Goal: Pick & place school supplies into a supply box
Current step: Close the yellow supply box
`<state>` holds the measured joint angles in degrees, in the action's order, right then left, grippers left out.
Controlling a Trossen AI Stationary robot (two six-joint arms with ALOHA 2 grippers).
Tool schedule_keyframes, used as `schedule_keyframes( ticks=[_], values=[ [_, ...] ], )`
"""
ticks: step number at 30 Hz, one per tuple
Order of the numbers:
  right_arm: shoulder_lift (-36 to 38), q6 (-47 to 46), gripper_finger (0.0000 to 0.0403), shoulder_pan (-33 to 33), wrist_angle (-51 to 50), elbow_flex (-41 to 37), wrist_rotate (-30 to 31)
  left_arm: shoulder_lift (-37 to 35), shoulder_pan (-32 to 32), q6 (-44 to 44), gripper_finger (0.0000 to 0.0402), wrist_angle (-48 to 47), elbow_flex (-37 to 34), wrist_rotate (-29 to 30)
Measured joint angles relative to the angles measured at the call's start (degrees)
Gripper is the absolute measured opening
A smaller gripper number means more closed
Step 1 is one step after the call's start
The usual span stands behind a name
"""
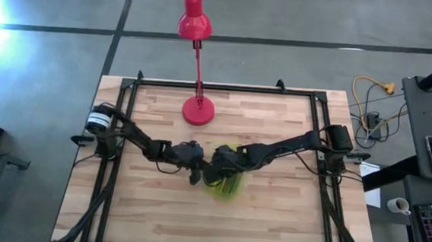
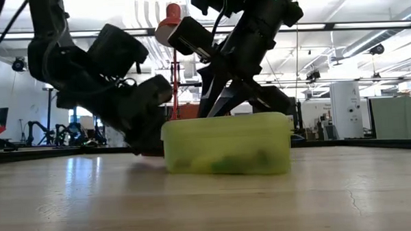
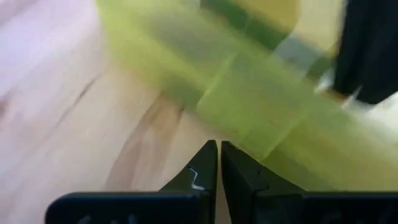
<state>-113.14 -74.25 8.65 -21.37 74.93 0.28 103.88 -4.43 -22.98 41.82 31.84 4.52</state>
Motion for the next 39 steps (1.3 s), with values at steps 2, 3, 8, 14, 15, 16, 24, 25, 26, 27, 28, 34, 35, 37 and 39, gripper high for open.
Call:
schedule_keyframes(
  ticks=[2,3,8,14,15,16,24,25,26,27,28,34,35,37,39],
  values=[
    [0.0,0.1,0.0038,-0.2,-0.1,0.0,-0.6,2.1,0.1,0.1,0.0006,1.8,1.0,-0.6],
    [0.0,0.2,0.0038,-0.3,-0.1,-0.1,-0.9,3.1,0.1,0.1,0.0006,2.4,1.6,-0.9],
    [0.0,0.4,0.0038,-0.4,-0.4,0.0,-1.5,5.1,0.0,0.0,0.0006,2.7,3.3,-1.6],
    [0.3,3.1,0.0038,-0.5,-0.1,0.0,-3.8,1.6,0.0,-0.2,0.0006,-2.7,0.7,-2.2],
    [0.3,3.7,0.0038,-0.5,-0.1,0.0,-4.0,0.9,-0.1,-0.6,0.0006,-3.3,0.0,-2.3],
    [0.4,4.2,0.0038,-0.5,0.0,0.0,-4.4,0.0,-0.4,-1.2,0.0006,-4.2,-0.6,-2.2],
    [2.9,3.9,0.0038,-0.3,-0.5,-0.3,-2.6,-7.0,-1.6,-4.1,0.0006,-8.1,-4.7,2.3],
    [3.5,3.6,0.0038,-0.3,-1.4,-0.4,-1.6,-7.7,-1.6,-4.2,0.0006,-9.1,-4.9,3.0],
    [4.0,3.5,0.0038,-0.3,-2.3,-0.4,-0.6,-8.4,-1.5,-4.4,0.0006,-9.8,-5.2,3.4],
    [4.5,3.5,0.0038,-0.3,-3.1,-0.4,0.1,-9.0,-1.6,-4.4,0.0006,-10.5,-5.3,3.7],
    [4.9,3.6,0.0038,-0.4,-3.9,-0.4,0.5,-9.7,-1.6,-4.4,0.0006,-11.4,-5.3,4.2],
    [5.3,4.3,0.0038,0.0,-7.8,-0.3,1.0,-13.6,-1.7,-4.8,0.0006,-14.6,-5.6,4.8],
    [5.3,4.3,0.0038,0.2,-7.7,-0.3,1.1,-14.4,-1.7,-4.8,0.0006,-14.6,-5.7,4.8],
    [5.3,4.1,0.0038,0.5,-7.4,-0.3,1.3,-16.0,-1.7,-4.8,0.0006,-14.3,-5.8,4.9],
    [5.3,4.2,0.0038,0.6,-7.4,-0.3,1.3,-17.4,-1.7,-4.8,0.0006,-14.2,-5.7,4.8]
  ],
)
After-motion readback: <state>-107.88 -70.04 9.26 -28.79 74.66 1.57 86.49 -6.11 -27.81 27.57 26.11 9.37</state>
